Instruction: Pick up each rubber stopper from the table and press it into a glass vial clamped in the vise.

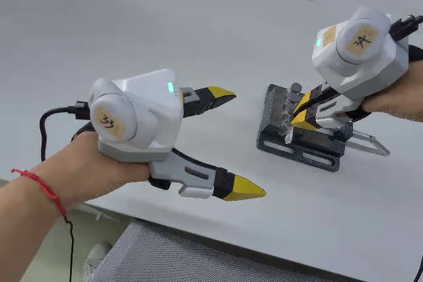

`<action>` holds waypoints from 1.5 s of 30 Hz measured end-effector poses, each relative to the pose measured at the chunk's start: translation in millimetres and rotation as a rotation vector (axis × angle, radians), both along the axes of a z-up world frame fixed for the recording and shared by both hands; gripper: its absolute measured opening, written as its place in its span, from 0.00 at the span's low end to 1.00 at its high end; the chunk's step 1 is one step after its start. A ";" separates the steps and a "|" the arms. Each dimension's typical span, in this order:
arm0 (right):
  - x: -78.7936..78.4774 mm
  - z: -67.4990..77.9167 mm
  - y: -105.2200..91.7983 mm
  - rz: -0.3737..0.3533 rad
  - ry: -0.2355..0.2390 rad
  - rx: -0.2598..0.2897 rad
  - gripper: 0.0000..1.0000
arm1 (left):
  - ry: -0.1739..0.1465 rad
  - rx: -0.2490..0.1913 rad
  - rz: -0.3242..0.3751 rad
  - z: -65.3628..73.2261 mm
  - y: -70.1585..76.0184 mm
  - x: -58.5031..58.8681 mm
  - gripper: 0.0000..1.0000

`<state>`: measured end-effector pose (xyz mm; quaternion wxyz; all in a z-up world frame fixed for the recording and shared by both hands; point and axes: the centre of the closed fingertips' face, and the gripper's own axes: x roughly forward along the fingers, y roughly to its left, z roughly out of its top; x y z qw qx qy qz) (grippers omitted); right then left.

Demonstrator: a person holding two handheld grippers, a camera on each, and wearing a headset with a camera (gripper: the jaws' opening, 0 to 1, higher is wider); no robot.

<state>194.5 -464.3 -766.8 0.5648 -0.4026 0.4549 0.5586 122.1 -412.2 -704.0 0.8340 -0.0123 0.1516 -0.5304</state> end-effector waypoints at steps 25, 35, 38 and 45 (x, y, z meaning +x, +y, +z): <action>1.8 -3.7 2.7 0.025 0.008 -0.049 0.03 | 0.002 -0.020 0.000 1.1 -4.0 3.5 0.86; 2.5 -5.1 2.7 0.037 0.003 -0.076 0.01 | -0.002 -0.028 0.000 3.3 -5.3 4.2 0.86; 1.7 -3.8 3.4 0.021 -0.003 -0.071 0.01 | -0.002 -0.030 0.002 3.7 -4.9 4.1 0.85; 0.7 -2.9 2.1 0.029 -0.003 -0.085 0.01 | -0.001 -0.024 0.010 2.8 -1.2 3.5 0.85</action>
